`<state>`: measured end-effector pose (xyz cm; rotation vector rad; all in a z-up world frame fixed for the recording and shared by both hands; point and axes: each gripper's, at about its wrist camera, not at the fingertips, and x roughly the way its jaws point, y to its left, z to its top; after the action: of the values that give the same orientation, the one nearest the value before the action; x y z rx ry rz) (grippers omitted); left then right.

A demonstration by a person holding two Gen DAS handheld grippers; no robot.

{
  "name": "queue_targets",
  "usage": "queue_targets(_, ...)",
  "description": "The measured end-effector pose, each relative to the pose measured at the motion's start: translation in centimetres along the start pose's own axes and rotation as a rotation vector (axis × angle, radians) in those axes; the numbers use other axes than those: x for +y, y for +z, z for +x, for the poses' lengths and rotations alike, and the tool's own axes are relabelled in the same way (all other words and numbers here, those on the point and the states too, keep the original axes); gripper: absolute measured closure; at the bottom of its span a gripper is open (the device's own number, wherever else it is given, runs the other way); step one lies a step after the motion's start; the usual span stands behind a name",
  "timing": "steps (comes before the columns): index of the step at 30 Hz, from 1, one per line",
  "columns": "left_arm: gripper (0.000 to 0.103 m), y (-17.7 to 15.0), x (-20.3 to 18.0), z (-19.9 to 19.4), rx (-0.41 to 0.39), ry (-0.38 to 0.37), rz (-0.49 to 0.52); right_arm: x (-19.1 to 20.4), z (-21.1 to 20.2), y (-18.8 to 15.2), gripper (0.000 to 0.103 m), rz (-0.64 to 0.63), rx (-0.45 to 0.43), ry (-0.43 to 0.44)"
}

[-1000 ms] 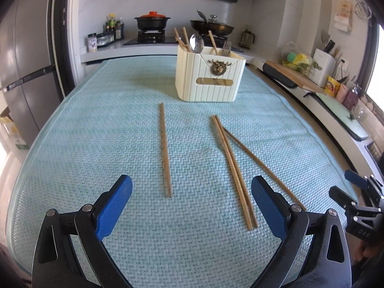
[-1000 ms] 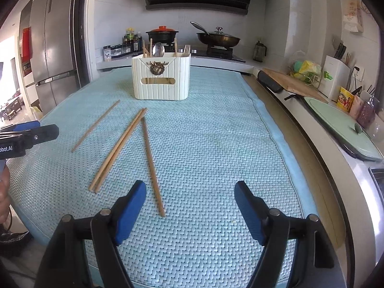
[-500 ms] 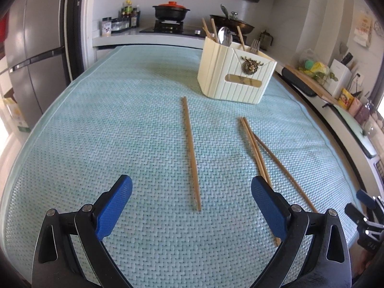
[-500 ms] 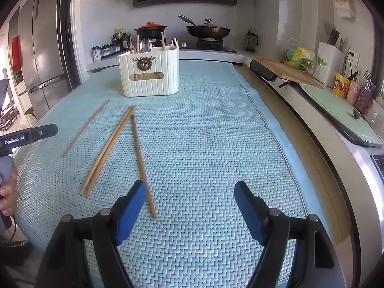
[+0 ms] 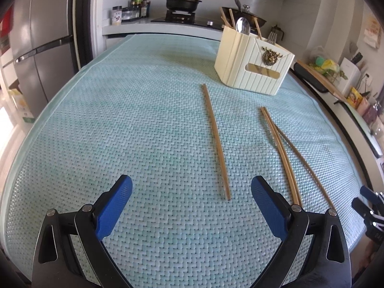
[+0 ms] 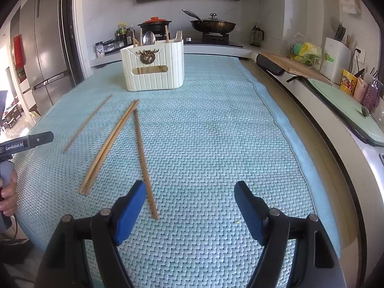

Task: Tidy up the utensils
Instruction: 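Move both open tools down toward the loose wooden chopsticks on the cloth, then close the left tool on a wooden chopstick while the right tool grasps another chopstick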

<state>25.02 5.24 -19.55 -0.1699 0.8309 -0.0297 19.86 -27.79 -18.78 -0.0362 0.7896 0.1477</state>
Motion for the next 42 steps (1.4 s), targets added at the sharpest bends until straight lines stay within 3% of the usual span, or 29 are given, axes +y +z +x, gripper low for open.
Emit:
queue_targets(13,0.004,5.1,-1.9,2.9,0.011,0.022,0.115,2.7,4.2,5.6,0.026,-0.133,0.077,0.175)
queue_targets(18,0.004,6.0,-2.9,4.0,0.024,0.054,0.152,4.6,6.1,6.9,0.028,-0.198,0.084,0.184)
queue_targets(30,0.004,7.2,-3.0,5.4,0.034,0.080,0.183,5.1,9.6,8.6,0.029,-0.216,0.151,0.206)
queue_targets(35,0.004,8.1,-1.8,7.1,0.069,0.063,0.168,6.0,12.7,9.1,0.054,-0.247,0.221,0.207)
queue_targets(42,0.004,10.4,-1.7,11.0,0.124,0.039,0.161,7.1,15.4,11.6,0.062,-0.276,0.196,0.186)
